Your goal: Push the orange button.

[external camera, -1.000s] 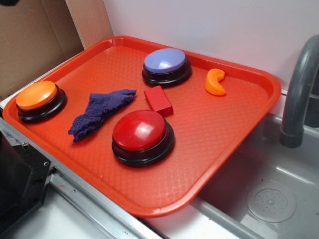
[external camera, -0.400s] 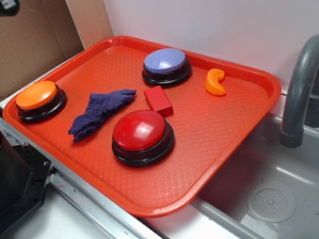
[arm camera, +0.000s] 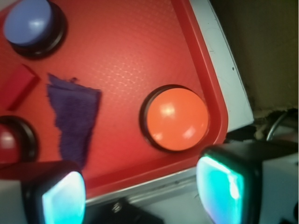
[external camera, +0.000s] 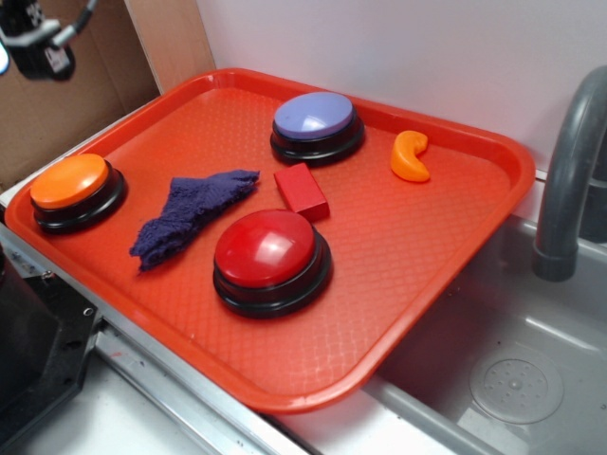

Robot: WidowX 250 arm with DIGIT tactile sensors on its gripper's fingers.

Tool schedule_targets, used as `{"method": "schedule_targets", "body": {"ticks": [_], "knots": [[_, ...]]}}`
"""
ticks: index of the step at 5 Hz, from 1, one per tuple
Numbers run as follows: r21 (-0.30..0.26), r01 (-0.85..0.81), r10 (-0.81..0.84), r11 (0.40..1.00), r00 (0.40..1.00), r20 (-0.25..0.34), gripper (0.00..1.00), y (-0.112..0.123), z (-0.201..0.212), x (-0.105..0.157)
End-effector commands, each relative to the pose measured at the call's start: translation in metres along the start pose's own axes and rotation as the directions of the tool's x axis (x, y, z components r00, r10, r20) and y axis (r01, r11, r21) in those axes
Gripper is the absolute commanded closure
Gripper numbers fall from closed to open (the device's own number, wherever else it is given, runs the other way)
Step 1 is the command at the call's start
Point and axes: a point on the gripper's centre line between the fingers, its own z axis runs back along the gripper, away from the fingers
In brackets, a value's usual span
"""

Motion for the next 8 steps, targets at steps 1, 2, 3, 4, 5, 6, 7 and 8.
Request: {"method": "schedule_targets", "body": {"ticks": [1, 2, 3, 4, 5, 6, 7, 8], "knots": [[0.047, 0.023, -0.029, 0.999, 0.991, 0.133, 0.0, 0.02, -0.001, -0.003], [0.047, 0.023, -0.029, 0.999, 0.991, 0.133, 0.0, 0.02, -0.001, -0.003], [0.047, 0.023, -0.029, 0.999, 0.991, 0.133, 0.0, 0.02, -0.001, -0.003], [0.064, -0.069, 0.067, 0.996, 0.997, 0.034, 0.0, 0.041, -0.031, 0.006], [0.054, -0.076, 0.072, 0.996, 0.995, 0.063, 0.0, 0.044, -0.053, 0.016], [0.034, -0.056, 0.054, 0.998, 0.997, 0.057, 0.0, 0.045, -0.079, 0.021], [0.043, -0.016, 0.011, 0.999, 0.995, 0.096, 0.0, 0.043, -0.085, 0.023], [0.044, 0.027, -0.031, 0.999, 0.995, 0.09, 0.0, 0.04, -0.094, 0.026]]}}
